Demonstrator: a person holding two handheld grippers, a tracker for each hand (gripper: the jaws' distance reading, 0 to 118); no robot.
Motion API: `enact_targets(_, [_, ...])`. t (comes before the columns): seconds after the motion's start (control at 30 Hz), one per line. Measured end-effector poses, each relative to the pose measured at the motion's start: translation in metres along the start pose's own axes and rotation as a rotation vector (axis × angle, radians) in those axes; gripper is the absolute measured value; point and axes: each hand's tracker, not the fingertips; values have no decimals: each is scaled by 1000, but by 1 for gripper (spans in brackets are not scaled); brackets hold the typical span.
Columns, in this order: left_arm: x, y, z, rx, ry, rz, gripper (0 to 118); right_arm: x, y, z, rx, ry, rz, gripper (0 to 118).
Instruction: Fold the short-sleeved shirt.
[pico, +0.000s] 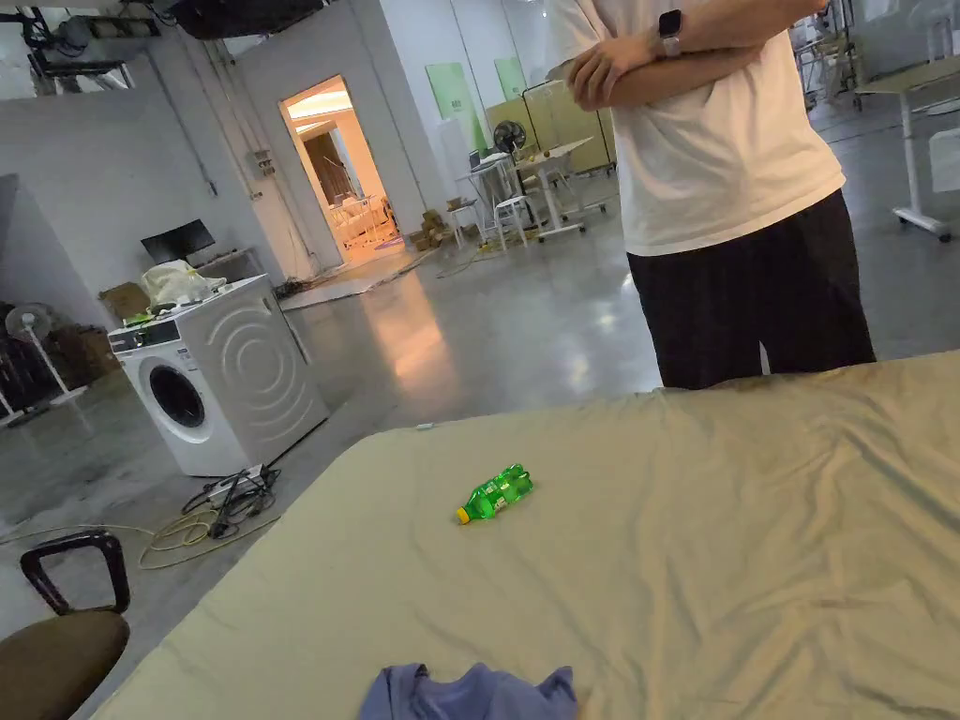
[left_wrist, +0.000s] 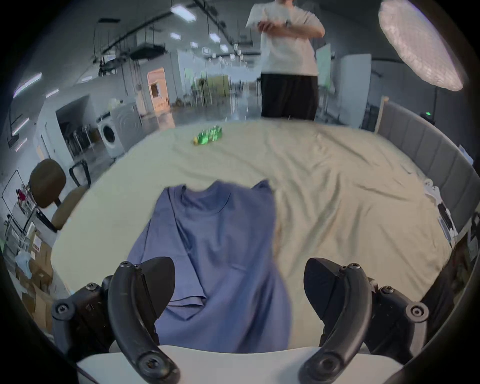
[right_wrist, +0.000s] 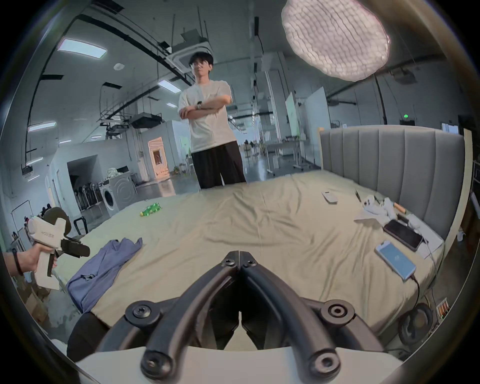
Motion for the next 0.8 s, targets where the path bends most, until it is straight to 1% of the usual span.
enact_targets(0.07, [-13,6,-32,-73,0,71,101,-2,-5,-6,-37,-12,-6,0])
enact_targets(0.1, [-20,10,-49,-87,0,105,101,-3,-8,-10,-63,-16,-17,0])
enact_targets(0.17, [-18,22,-63,-101,12,154,101,-4,-14,-17,-108,-16,-41,0])
enact_targets(0.23, [-27,29,-90,-116,12,175,101,-7,-18,-22,-144,-15,-20,0])
enact_targets(0.27, [-37,29,-111,-133,26,193,100,-9,-19,-23,-148,-17,7,0])
enact_targets(0.3, [-41,29,-124,-134,46,199,97,-11,-18,-24,-153,-20,35,0])
enact_targets(0.33, [-45,30,-135,-134,61,207,90,-12,-16,-25,-159,-20,59,0])
enact_targets(0.37, [-47,31,-144,-140,58,211,85,-12,-15,-26,-161,-22,74,0])
enact_targets(0.43, [-41,32,-152,-186,28,242,84,-10,-15,-29,-172,-42,93,0])
enact_targets(0.47, [-39,29,-159,-190,24,230,85,-9,-15,-32,-178,-50,96,0])
enact_targets(0.53, [-38,22,-179,-201,54,161,84,-8,-14,-36,-186,-61,99,0])
enact_targets(0.6, [-34,24,-175,-194,72,152,74,-9,-14,-37,-189,-69,99,0])
enact_targets(0.67, [-24,27,-163,-167,53,129,63,-9,-15,-37,-192,-65,92,0])
enact_targets(0.7, [-22,27,-161,-155,61,106,46,-8,-17,-37,-200,-58,88,0])
enact_targets(0.73, [-22,27,-163,-162,87,90,17,-9,-18,-38,-203,-51,90,0])
enact_targets(0.77, [-25,27,-164,-168,73,104,9,-9,-19,-38,-205,-48,96,0])
enact_targets(0.8, [-32,26,-165,-168,57,130,9,-10,-20,-37,-210,-46,106,0])
